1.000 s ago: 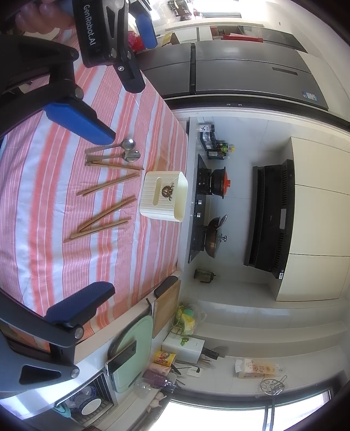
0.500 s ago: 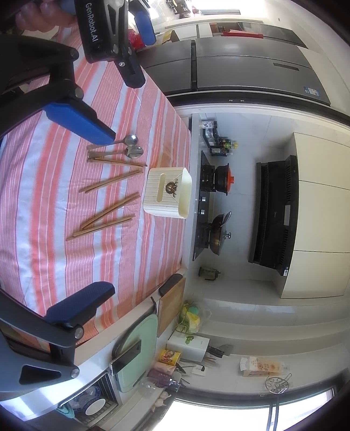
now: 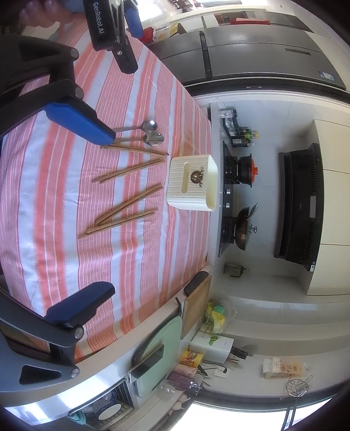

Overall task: Organize utensils
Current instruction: 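Move both tools forward over the spoons and chopsticks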

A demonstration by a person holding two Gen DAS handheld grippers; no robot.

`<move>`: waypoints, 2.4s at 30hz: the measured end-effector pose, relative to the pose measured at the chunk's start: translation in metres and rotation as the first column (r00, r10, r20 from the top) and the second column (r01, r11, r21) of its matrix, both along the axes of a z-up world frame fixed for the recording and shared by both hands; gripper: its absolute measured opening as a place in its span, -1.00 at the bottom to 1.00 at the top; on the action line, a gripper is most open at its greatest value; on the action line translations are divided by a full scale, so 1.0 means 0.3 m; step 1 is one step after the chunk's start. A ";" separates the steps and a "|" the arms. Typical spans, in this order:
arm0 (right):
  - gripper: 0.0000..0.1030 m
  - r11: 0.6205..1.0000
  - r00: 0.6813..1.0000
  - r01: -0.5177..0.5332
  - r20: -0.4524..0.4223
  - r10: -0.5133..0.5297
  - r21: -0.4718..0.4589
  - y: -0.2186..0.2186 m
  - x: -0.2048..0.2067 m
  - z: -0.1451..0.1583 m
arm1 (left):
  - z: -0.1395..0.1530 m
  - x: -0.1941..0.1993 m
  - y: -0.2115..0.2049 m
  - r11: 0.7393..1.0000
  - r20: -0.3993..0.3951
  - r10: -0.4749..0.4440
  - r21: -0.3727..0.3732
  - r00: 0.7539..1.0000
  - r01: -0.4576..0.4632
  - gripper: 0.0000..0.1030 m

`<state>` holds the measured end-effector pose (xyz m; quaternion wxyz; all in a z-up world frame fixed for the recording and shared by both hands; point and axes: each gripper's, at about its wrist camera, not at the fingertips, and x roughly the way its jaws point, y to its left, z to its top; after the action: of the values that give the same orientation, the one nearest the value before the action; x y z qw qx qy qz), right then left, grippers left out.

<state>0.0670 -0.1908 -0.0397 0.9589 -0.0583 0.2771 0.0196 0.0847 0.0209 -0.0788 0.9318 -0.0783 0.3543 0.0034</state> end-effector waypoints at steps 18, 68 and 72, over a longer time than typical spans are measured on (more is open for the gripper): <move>1.00 0.999 0.993 0.014 -0.119 -0.010 0.033 -0.023 0.163 -0.095 | -0.187 0.360 0.098 0.990 -0.226 0.083 -0.093 0.971 -0.107 0.99; -0.35 0.966 0.823 -0.241 -0.547 0.152 -0.093 -0.149 0.815 -0.448 | -0.378 0.543 0.118 0.969 -0.259 0.188 0.207 0.948 -0.135 0.99; -0.35 0.964 0.823 -0.246 -0.546 0.155 -0.097 -0.161 0.790 -0.450 | -0.376 0.532 0.185 0.965 -0.266 0.191 0.227 0.945 -0.132 0.99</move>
<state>0.3038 -0.2390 -0.1748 0.8283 -0.1579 0.5254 0.1134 0.2442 0.0763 -0.1917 0.8705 -0.0090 0.4752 0.1280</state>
